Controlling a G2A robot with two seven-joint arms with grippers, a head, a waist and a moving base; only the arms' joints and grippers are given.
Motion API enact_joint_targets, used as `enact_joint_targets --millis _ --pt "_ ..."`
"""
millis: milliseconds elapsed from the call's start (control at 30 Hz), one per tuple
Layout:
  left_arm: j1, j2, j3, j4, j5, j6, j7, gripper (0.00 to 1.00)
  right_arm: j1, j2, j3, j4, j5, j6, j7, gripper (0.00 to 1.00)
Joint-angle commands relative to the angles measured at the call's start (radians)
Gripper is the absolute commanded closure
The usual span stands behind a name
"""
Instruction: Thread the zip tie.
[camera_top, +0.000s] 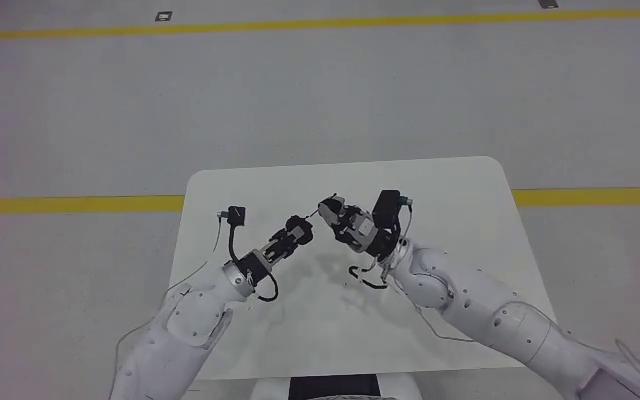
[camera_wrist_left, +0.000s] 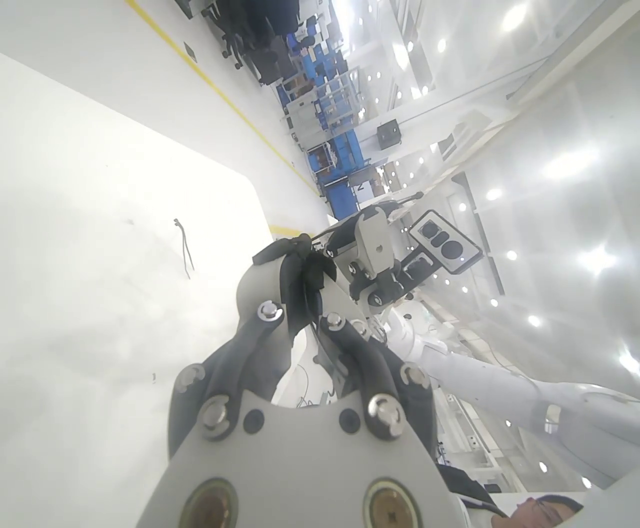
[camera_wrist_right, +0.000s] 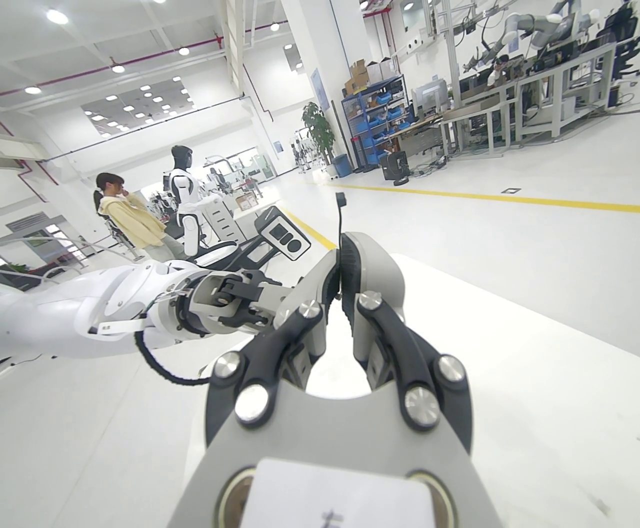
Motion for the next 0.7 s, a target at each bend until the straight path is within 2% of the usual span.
enact_joint_targets --millis 0,667 --pt "0.000 0.000 0.000 0.000 0.000 0.000 0.000 1.00 0.001 -0.004 -0.001 0.004 0.002 0.000 -0.002 1.00" --pt "0.000 0.000 0.000 0.000 0.000 0.000 0.000 1.00 0.001 -0.019 0.008 0.012 -0.015 0.000 -0.010 1.00"
